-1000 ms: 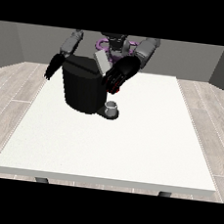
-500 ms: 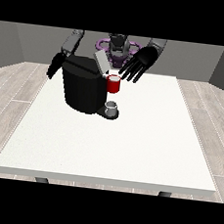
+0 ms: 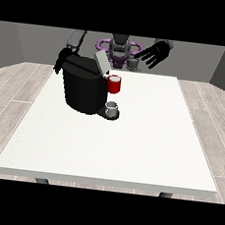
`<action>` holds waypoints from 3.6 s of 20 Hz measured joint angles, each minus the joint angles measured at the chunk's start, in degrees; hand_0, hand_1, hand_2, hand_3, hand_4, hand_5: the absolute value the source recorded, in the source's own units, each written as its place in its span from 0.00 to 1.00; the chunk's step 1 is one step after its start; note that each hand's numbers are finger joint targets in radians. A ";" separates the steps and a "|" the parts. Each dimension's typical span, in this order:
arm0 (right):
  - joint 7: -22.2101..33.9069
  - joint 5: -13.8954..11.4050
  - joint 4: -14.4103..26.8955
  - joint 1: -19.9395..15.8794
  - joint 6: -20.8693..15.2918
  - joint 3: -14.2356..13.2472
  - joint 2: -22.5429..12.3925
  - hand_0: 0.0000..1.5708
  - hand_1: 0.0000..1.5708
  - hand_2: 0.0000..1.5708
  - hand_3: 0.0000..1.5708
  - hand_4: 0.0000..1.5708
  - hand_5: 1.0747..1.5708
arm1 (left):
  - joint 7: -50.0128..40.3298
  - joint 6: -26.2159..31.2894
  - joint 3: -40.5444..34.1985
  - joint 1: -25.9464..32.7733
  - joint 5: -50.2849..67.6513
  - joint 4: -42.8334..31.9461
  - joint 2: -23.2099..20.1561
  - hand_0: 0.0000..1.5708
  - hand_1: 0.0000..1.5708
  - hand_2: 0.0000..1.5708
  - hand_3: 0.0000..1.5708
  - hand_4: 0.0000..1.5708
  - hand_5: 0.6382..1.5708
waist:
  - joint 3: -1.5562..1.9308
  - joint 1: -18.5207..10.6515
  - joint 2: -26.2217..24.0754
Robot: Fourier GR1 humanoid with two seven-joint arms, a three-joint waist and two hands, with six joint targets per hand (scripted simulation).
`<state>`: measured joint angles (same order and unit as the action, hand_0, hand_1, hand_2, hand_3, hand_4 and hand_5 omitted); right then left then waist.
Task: Insert the coffee pod into the coffee machine and close the lid
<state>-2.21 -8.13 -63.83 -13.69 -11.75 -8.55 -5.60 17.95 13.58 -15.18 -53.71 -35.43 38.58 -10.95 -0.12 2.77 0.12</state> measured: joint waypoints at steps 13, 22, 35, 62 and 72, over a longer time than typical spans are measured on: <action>0.14 2.48 -6.03 5.46 4.69 2.55 1.43 0.00 0.00 0.00 0.00 0.00 1.00 | 0.50 3.54 -6.92 20.51 11.88 -0.64 8.27 0.00 0.00 0.00 0.00 0.26 1.00 | 0.10 -6.59 -16.05; 3.31 2.80 -11.31 -0.12 9.97 4.48 -2.03 0.00 0.00 0.00 0.00 0.00 1.00 | -2.25 4.77 -5.41 26.12 16.03 5.31 10.06 0.00 0.00 0.00 0.00 0.23 1.00 | 0.13 -9.70 -17.02; 7.10 9.90 -4.73 -11.20 12.05 -2.85 -4.73 0.00 0.00 0.00 0.00 0.06 1.00 | -7.30 3.56 2.91 31.51 23.48 21.91 10.23 0.00 0.00 0.00 0.00 0.18 1.00 | 0.14 -13.68 -8.51; 6.82 9.25 5.43 -26.58 12.87 1.26 -3.56 0.00 0.00 0.00 0.00 0.08 1.00 | -11.62 0.34 6.03 40.30 28.28 41.23 6.68 0.00 0.00 0.00 0.00 0.22 1.00 | 0.15 -11.46 2.63; 11.26 6.16 6.40 -31.76 9.97 2.42 -4.44 0.00 0.00 0.00 0.00 0.00 1.00 | -12.18 0.88 7.16 39.51 28.45 41.63 5.91 0.00 0.00 0.00 0.00 0.20 1.00 | 0.66 -12.94 4.56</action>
<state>9.05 -1.97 -57.43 -45.44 -1.78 -6.14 -10.04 5.76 14.46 -8.02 -14.20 -6.98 80.21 -5.04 0.54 -10.16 4.69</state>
